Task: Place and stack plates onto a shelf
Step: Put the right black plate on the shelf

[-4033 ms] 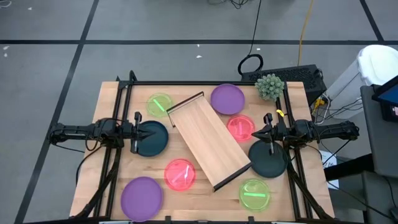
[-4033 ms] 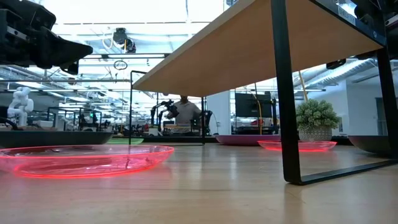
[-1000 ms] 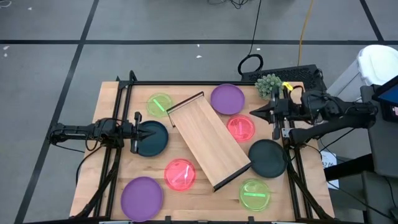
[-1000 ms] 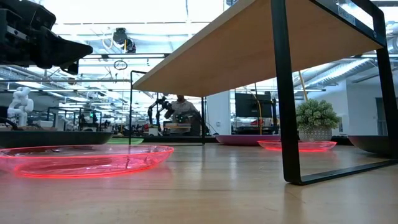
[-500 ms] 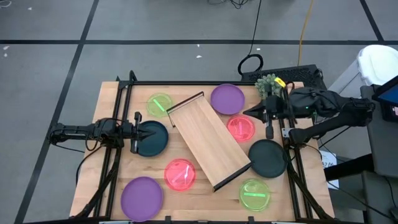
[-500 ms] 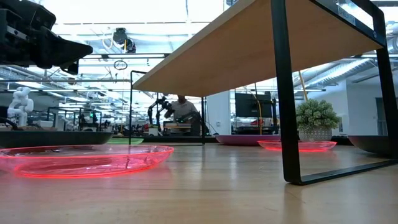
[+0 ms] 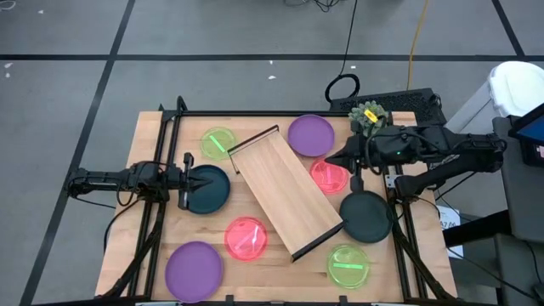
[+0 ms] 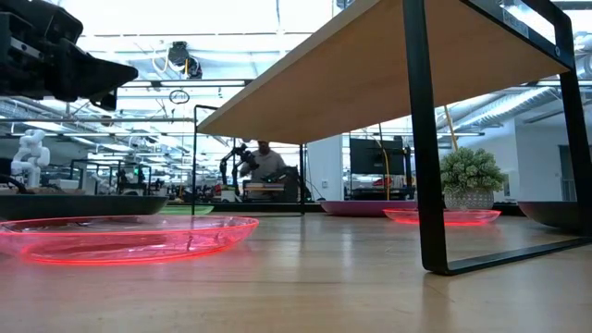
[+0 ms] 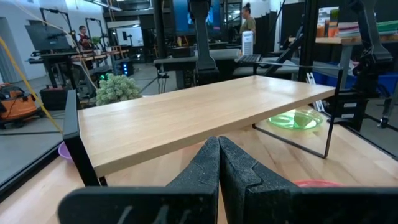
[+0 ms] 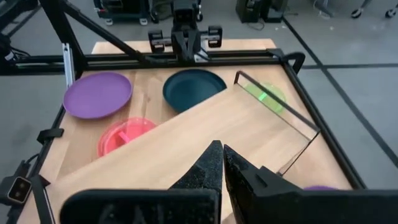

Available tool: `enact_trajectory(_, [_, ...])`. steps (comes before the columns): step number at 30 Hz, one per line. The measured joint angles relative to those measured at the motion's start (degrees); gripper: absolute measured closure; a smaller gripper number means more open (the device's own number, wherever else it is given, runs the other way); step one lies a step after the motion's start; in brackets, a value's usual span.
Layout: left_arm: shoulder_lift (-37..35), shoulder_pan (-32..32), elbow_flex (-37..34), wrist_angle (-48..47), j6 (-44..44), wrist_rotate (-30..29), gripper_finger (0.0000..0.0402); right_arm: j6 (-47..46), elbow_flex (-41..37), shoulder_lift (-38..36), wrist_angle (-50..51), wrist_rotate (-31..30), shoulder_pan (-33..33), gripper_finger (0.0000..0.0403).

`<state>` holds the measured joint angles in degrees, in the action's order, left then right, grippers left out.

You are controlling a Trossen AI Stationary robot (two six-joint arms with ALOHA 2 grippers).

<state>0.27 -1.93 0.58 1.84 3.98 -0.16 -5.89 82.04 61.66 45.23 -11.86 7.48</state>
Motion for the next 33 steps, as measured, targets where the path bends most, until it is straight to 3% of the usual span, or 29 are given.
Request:
enact_trajectory(8, [0.1, 0.0, 0.0, 0.9, -2.1, 0.0, 0.04, -2.6, 0.0, 0.0, 1.9, 0.0, 0.0, 0.0403])
enact_trajectory(18, [0.1, 0.0, 1.6, 1.2, -11.6, -1.5, 0.04, -2.5, 0.0, 0.0, 4.1, 0.1, 0.0, 0.0403])
enact_trajectory(24, [2.7, 0.0, 9.8, -3.6, -12.2, -3.4, 0.04, -2.5, 0.0, 0.0, 6.6, 0.1, 0.0, 0.0403])
enact_trajectory(33, [16.7, 0.0, 26.8, -14.1, -11.0, -3.5, 0.04, -2.0, 0.0, 0.0, 10.0, 0.0, -0.7, 0.0403])
